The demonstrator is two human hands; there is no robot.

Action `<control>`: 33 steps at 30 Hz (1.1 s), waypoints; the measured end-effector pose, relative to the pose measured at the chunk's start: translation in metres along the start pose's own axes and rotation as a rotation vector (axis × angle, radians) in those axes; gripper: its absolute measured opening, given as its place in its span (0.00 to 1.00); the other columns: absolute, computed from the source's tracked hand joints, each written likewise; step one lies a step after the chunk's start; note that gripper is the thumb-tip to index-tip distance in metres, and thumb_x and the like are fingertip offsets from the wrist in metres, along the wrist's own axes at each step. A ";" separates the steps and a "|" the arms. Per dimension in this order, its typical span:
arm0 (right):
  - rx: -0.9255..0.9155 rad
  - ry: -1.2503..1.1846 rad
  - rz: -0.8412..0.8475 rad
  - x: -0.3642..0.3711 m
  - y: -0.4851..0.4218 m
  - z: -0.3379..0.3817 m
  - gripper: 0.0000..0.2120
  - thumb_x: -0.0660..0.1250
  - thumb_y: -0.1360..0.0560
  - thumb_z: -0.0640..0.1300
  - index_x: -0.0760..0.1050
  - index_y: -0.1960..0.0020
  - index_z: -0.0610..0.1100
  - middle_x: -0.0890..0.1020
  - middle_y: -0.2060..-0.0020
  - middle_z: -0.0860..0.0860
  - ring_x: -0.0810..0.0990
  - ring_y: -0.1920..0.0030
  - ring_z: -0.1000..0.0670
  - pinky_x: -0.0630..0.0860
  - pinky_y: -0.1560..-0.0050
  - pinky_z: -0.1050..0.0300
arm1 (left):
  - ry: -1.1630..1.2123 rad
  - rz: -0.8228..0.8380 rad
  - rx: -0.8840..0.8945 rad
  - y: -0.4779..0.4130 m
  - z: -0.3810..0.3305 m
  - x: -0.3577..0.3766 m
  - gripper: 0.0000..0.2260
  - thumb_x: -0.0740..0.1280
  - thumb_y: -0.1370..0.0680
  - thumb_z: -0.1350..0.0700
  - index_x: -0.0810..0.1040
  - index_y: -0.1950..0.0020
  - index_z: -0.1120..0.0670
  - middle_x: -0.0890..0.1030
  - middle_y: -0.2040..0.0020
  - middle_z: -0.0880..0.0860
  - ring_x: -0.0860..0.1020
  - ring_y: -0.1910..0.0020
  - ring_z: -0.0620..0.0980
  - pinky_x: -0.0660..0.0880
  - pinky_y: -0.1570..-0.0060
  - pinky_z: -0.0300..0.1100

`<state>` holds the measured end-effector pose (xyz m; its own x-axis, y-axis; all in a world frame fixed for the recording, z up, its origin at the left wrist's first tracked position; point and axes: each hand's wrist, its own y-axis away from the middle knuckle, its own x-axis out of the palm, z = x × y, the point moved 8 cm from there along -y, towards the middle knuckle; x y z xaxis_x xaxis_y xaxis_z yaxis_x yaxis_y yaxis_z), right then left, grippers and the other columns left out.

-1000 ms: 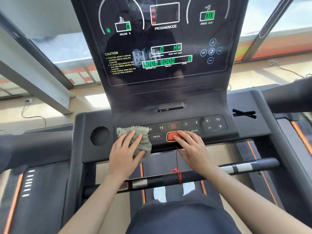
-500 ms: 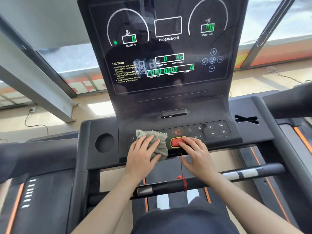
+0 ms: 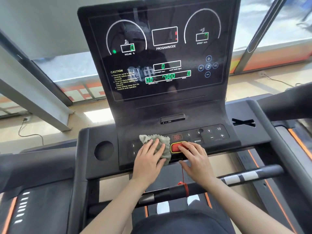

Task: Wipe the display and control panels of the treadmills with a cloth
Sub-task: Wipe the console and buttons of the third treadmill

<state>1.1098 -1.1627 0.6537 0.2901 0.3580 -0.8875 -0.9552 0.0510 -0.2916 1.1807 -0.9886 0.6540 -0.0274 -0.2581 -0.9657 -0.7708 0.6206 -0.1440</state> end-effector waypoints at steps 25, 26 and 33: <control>-0.074 0.071 0.060 -0.009 -0.008 0.001 0.26 0.78 0.33 0.49 0.77 0.36 0.49 0.78 0.37 0.53 0.75 0.40 0.46 0.73 0.45 0.51 | -0.013 -0.082 0.072 0.026 0.021 -0.019 0.20 0.60 0.22 0.48 0.81 0.32 0.49 0.79 0.32 0.49 0.77 0.39 0.52 0.80 0.50 0.47; -0.078 0.076 0.062 -0.010 -0.009 0.000 0.26 0.77 0.33 0.49 0.78 0.36 0.49 0.78 0.37 0.53 0.75 0.40 0.47 0.73 0.46 0.52 | -0.021 -0.112 0.033 0.033 0.033 -0.024 0.20 0.61 0.22 0.48 0.81 0.33 0.50 0.80 0.34 0.49 0.78 0.42 0.52 0.80 0.51 0.47; -0.093 0.047 0.050 -0.012 -0.013 -0.002 0.23 0.77 0.33 0.48 0.80 0.39 0.50 0.79 0.40 0.54 0.76 0.44 0.47 0.75 0.49 0.51 | 0.060 -0.208 -0.299 0.034 0.055 -0.035 0.12 0.80 0.31 0.61 0.86 0.49 0.56 0.81 0.53 0.49 0.78 0.56 0.54 0.80 0.65 0.47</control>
<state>1.1192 -1.1693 0.6676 0.2469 0.3141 -0.9167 -0.9595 -0.0528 -0.2765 1.1908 -0.9178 0.6714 0.1189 -0.4046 -0.9067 -0.9155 0.3088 -0.2578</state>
